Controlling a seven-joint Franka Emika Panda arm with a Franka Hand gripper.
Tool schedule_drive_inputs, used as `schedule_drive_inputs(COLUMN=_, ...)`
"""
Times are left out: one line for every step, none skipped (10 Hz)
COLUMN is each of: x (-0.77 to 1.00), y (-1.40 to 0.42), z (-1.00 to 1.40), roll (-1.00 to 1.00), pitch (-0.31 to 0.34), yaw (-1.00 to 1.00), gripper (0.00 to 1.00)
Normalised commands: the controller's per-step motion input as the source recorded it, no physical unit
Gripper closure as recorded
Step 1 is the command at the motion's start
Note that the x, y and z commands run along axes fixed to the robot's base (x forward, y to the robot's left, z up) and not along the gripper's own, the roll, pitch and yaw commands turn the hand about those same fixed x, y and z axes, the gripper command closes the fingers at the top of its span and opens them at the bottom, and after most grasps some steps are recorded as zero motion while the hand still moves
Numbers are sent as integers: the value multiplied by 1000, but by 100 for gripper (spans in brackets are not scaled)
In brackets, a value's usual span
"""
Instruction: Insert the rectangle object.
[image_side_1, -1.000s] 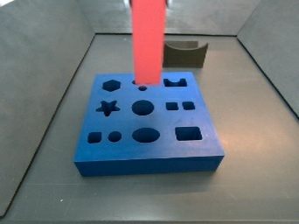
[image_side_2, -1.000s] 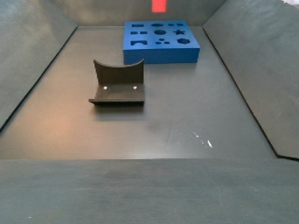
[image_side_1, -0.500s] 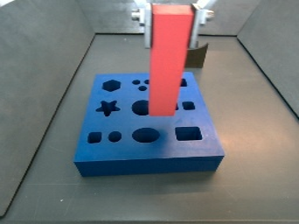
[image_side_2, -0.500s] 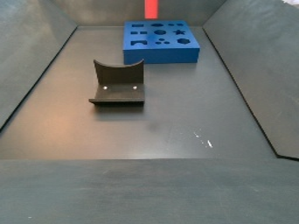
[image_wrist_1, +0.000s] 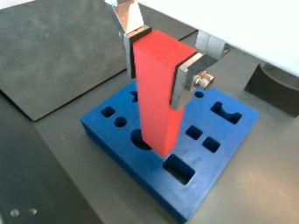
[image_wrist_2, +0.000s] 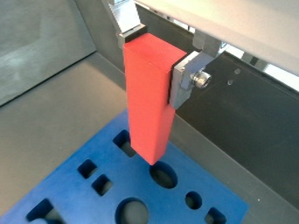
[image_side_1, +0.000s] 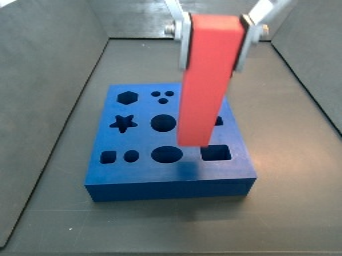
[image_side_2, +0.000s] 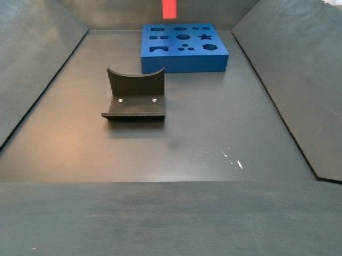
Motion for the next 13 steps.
schedule_drive_inputs(x=834, y=-106, z=-311, roll=54, pitch=171, yaw=-34, gripper=100)
schedule_drive_inputs(x=777, y=0, z=-383, roll=-61, pitch=99, yaw=-20, gripper=100)
schedule_drive_inputs(x=711, y=51, z=-300, roll=-111, pitch=51, yaw=-11, gripper=100)
schedule_drive_inputs(x=680, y=20, z=-234, roll=-81, pitch=13, yaw=-46, gripper=100)
schedule_drive_inputs(x=697, y=0, z=-189, roll=-17, pitch=13, yaw=-11, gripper=100)
schedule_drive_inputs(x=60, y=0, z=0, roll=0, pitch=0, yaw=0, gripper=100)
schedule_drive_inputs(x=26, y=0, z=0, roll=0, pitch=13, yaw=0, gripper=100)
schedule_drive_inputs(x=274, y=6, z=-169, roll=0, pitch=-10, yaw=0, gripper=100)
schedule_drive_inputs(x=263, y=163, z=-254, roll=37, pitch=-51, yaw=0, gripper=100)
schedule_drive_inputs(x=109, y=137, z=-283, roll=37, pitch=-63, yaw=0, gripper=100)
schedule_drive_inputs(x=94, y=120, z=-294, roll=0, pitch=-67, yaw=0, gripper=100)
schedule_drive_inputs(x=3, y=71, z=-311, roll=0, pitch=-94, yaw=0, gripper=100)
schedule_drive_inputs(x=0, y=57, z=-400, roll=0, pitch=-164, yaw=43, gripper=100)
